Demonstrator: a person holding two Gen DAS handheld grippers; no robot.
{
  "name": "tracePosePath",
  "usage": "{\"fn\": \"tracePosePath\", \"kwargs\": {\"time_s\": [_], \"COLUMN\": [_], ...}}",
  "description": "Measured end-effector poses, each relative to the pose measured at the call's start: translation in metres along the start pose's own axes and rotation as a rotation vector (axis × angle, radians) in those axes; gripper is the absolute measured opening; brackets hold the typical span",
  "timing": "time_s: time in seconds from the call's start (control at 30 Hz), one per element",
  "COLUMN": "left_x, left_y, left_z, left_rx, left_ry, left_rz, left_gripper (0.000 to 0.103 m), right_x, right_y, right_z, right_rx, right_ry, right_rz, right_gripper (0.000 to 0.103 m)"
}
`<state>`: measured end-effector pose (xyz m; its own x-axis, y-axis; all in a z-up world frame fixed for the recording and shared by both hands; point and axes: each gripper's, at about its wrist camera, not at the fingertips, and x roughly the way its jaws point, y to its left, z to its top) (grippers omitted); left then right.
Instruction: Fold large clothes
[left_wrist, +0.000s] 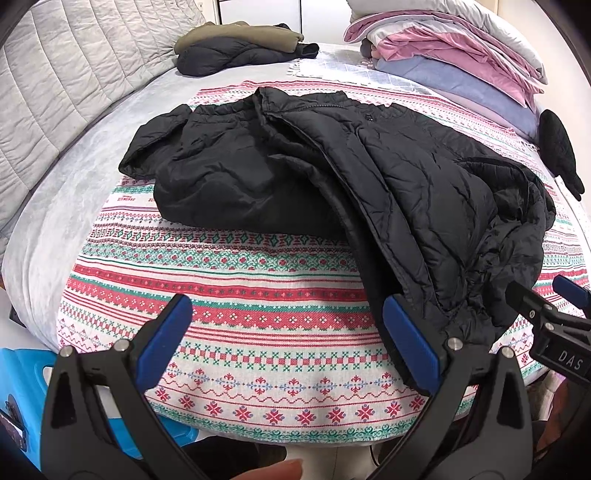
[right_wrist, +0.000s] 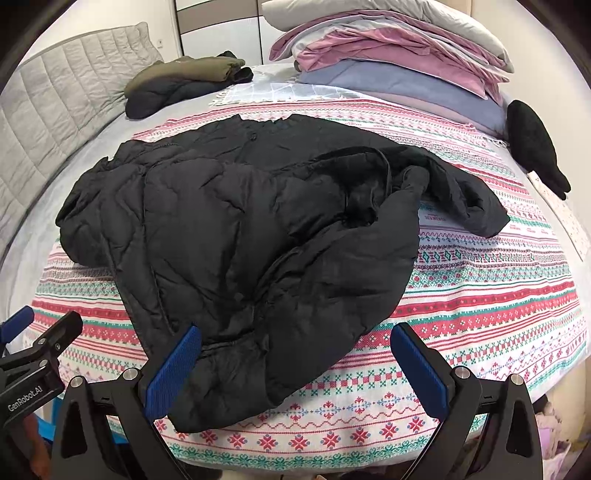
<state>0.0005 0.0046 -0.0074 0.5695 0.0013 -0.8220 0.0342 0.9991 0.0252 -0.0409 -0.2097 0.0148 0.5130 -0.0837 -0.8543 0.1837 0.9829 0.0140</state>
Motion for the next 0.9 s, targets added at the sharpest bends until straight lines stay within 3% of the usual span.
{"fn": "tracePosePath", "kwargs": {"time_s": [0.3,0.63,0.73,0.9], "left_x": [-0.0014,-0.0008,0.0015,0.0048], "left_y": [0.0014,0.0012,0.0,-0.0028], "left_z": [-0.0003,-0.0008,-0.0015,-0.001], "left_rx": [0.018,0.001,-0.027,-0.02], "left_ry": [0.018,-0.026,-0.041,0.001], "left_rz": [0.022,-0.005,-0.048,-0.05], "left_gripper": [0.103,0.103,0.103,0.103], "right_x": [0.0011,0.0022,0.0015,0.0012], "right_y": [0.0006,-0.0035,-0.0046,-0.0068], "right_z": [0.0003,0.0023,0.0029,0.0036], "right_rx": [0.001,0.006,0.003,0.007], "right_ry": [0.004,0.009,0.006,0.005], "right_rz": [-0.002,0.002,0.003,0.009], "right_gripper": [0.103,0.103,0.103,0.103]}}
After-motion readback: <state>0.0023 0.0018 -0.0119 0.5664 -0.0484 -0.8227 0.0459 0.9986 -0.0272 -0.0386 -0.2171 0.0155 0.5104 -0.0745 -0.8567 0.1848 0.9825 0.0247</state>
